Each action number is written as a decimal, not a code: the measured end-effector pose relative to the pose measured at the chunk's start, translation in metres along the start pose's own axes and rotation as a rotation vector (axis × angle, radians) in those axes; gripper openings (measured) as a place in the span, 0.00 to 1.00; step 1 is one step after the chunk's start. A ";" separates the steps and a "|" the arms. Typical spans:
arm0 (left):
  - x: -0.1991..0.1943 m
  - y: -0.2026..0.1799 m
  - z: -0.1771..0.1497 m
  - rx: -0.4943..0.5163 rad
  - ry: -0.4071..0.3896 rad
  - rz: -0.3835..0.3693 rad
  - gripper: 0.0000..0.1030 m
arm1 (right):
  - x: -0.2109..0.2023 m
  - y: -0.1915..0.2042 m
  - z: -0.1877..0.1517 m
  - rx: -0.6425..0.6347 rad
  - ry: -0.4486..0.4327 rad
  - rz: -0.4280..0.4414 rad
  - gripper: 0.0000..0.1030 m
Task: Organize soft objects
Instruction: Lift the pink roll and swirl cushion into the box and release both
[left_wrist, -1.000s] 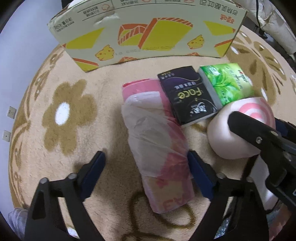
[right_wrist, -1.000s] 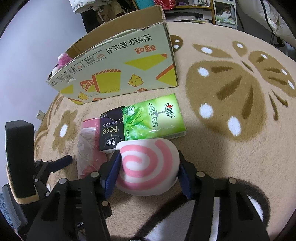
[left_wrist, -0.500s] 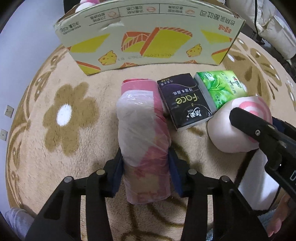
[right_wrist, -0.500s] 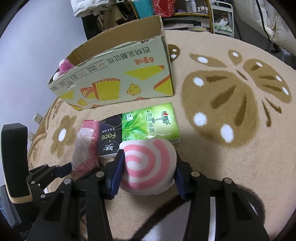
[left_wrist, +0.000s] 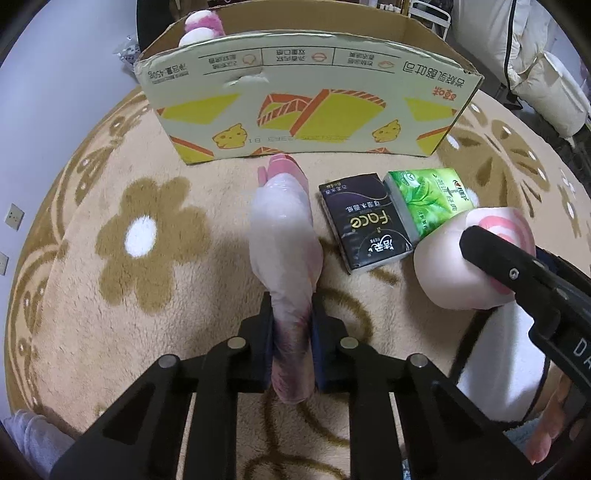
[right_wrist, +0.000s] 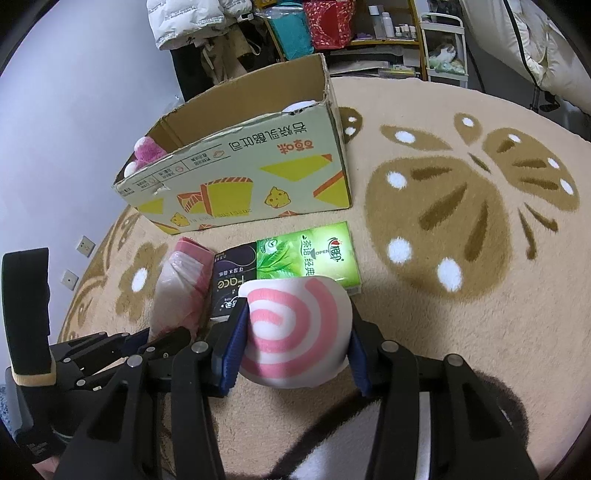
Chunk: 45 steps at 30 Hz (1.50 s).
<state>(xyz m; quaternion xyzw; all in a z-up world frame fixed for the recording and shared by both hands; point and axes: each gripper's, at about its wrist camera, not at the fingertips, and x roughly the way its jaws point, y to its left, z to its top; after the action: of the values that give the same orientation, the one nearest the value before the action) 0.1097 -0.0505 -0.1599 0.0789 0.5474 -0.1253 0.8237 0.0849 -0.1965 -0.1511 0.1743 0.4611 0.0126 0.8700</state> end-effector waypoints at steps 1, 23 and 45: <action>0.001 0.001 0.001 0.002 0.000 0.001 0.15 | 0.000 0.000 0.000 0.002 -0.001 0.001 0.50; -0.035 0.004 0.005 0.029 -0.162 0.102 0.15 | -0.030 -0.015 0.005 0.068 -0.106 0.035 0.50; -0.127 0.028 0.033 -0.009 -0.459 0.179 0.15 | -0.064 -0.001 0.036 -0.012 -0.254 0.029 0.50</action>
<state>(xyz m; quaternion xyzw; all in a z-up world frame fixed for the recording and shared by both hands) 0.1000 -0.0174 -0.0302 0.0928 0.3372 -0.0638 0.9347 0.0764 -0.2200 -0.0820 0.1760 0.3447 0.0055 0.9220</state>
